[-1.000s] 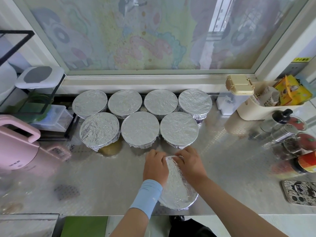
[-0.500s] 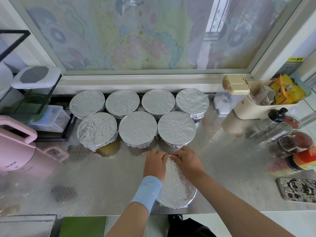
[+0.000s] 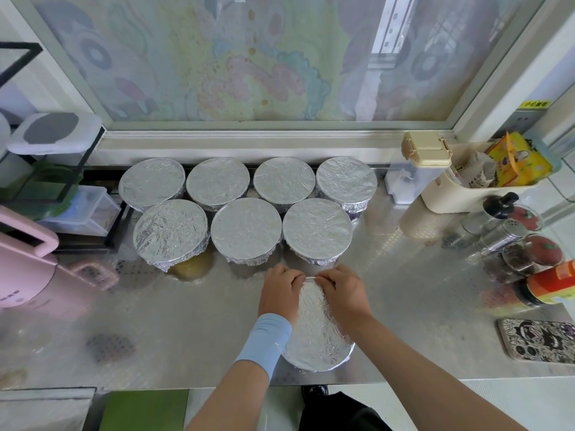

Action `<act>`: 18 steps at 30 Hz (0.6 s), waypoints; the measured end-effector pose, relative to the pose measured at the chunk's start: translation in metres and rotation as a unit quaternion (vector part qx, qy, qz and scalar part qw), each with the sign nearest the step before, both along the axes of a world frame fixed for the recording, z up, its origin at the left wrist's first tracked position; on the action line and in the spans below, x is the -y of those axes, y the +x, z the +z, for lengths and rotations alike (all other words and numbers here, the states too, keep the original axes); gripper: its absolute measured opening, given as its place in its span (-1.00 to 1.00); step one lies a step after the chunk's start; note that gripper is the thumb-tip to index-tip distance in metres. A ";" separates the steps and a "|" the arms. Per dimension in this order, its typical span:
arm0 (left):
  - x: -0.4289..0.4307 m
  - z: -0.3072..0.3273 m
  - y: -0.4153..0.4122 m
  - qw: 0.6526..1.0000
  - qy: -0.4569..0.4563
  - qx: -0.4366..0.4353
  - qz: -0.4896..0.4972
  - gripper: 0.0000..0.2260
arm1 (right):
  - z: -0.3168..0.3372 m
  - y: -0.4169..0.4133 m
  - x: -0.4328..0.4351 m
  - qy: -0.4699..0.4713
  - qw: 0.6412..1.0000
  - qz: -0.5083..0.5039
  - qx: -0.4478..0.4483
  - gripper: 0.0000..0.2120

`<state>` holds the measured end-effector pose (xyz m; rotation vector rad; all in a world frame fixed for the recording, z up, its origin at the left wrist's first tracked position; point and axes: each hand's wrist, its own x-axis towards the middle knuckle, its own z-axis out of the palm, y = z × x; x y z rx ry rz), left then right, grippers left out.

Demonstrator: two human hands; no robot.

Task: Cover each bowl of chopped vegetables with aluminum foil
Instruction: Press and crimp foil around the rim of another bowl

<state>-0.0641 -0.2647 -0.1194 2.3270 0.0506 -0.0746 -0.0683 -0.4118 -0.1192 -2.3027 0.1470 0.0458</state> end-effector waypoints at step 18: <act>-0.010 0.010 -0.021 0.960 -0.211 -0.129 0.131 -0.74 | 0.002 -0.011 0.007 0.117 0.982 -0.048 -0.142 -0.81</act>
